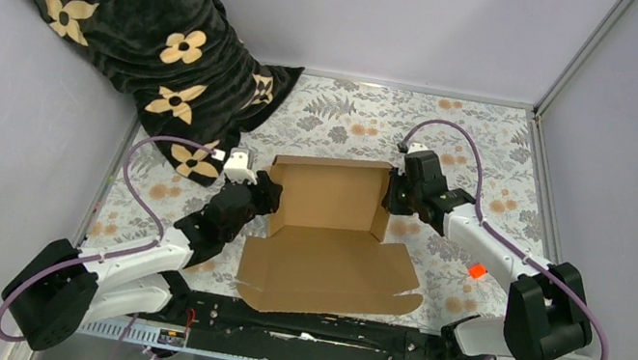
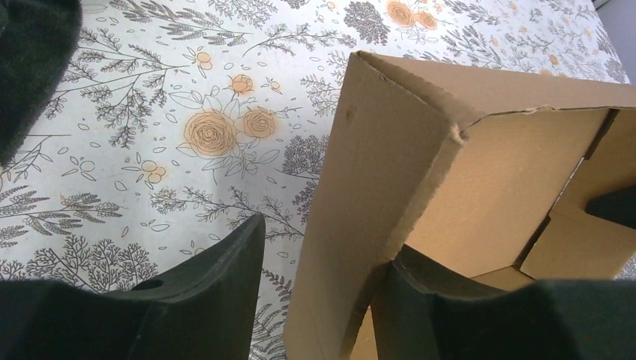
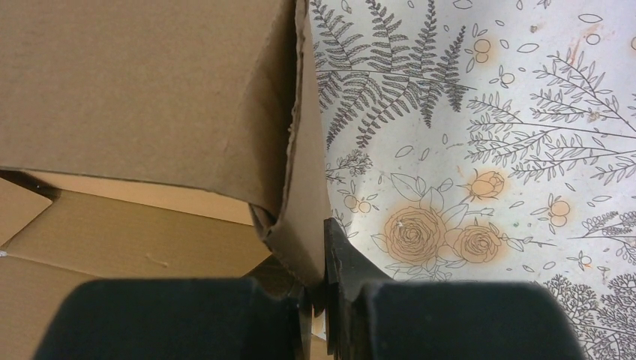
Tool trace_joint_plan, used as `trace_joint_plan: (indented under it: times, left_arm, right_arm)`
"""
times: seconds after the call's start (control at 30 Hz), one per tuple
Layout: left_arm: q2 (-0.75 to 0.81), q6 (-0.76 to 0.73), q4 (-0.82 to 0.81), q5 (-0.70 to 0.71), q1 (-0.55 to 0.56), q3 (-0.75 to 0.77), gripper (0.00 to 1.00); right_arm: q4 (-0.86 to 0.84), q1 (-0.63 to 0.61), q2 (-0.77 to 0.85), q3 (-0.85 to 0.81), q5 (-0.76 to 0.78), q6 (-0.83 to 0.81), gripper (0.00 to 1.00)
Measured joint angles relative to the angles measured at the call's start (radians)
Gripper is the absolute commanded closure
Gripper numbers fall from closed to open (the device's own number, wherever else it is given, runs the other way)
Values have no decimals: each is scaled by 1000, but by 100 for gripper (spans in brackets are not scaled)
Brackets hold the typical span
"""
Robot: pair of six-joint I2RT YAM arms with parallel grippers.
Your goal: Fold the paper box
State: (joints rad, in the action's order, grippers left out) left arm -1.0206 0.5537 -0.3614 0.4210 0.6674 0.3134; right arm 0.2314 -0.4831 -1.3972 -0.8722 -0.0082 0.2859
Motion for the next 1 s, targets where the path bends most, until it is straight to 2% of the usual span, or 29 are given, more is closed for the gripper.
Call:
trace_joint_plan:
  times: [0.17,0.43,0.53,0.63,0.67,1.0]
  left_arm:
    - [33,-14,-14,0,0,-23,45]
    - [7,-5,-10,19,12,-14,60]
    - [-21,6,20,47,26,23,73]
    - [-60,18,87,99,50,87,97]
    - [-75,19,117,119,59,108,100]
    - [-247,120,448,309,138,360,100]
  right_arm:
    - [-10,0,-14,0,-17,0,100]
    - [-19,0,-21,0,-28,0,100]
    - [-19,1,-23,-2,-27,0,100]
    - [-19,9,-26,-5,-27,0,100]
    - [-20,13,-27,-7,-26,-1,100]
    - [5,26,-28,-24,-4,-18,100]
